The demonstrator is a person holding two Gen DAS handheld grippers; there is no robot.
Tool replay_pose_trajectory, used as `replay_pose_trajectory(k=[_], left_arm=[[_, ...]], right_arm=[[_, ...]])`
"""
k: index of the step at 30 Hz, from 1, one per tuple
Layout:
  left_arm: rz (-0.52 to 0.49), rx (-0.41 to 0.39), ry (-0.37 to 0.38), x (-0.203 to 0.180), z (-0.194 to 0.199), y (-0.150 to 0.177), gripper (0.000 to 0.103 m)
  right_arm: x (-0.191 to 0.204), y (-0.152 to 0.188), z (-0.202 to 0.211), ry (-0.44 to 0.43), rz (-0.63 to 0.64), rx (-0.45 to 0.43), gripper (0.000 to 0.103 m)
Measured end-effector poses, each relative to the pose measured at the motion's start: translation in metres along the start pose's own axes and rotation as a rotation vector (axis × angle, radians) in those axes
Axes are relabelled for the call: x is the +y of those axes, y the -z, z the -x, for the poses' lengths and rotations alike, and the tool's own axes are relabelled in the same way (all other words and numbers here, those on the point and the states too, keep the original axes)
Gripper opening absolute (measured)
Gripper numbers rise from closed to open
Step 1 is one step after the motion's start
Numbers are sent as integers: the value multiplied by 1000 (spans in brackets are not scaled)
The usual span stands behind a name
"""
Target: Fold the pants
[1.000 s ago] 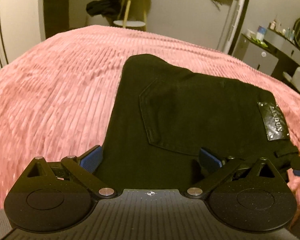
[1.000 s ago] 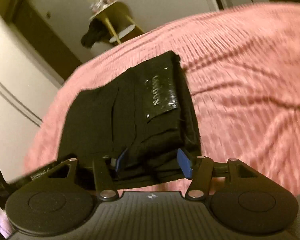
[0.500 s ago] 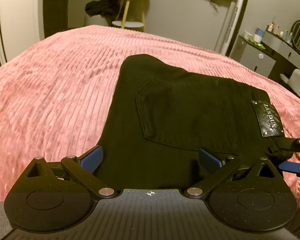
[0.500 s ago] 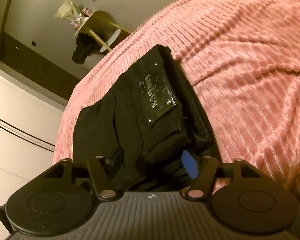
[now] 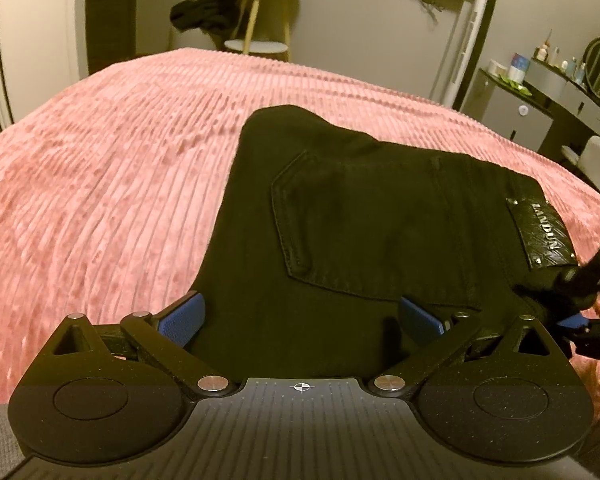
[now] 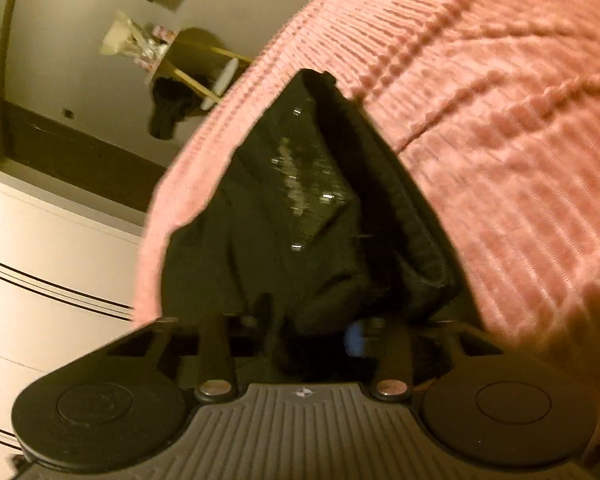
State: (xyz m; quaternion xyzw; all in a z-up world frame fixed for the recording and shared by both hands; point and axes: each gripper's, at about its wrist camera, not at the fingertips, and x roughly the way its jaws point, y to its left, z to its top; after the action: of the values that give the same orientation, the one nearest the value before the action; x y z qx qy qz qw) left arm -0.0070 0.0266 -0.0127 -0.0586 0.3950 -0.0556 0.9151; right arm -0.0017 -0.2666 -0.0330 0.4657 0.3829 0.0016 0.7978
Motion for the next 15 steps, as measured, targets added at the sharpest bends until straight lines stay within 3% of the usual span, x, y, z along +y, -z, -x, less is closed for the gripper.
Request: replay_pose_trajectory(k=[4, 8, 10, 13, 15], left_arm=[[54, -54, 14, 7, 10, -2, 103], [63, -102, 15, 9, 16, -3, 103], [52, -71, -6, 8, 10, -3, 103], [24, 81, -74, 7, -15, -2, 103], [20, 95, -94, 7, -20, -1, 103]], right_arm=[[28, 11, 16, 64, 197, -70, 22], [40, 16, 32, 43, 254, -80, 22], [36, 18, 23, 112, 302, -60, 22], [23, 22, 1, 184, 346, -20, 20], [31, 23, 1, 200, 380, -18, 21]])
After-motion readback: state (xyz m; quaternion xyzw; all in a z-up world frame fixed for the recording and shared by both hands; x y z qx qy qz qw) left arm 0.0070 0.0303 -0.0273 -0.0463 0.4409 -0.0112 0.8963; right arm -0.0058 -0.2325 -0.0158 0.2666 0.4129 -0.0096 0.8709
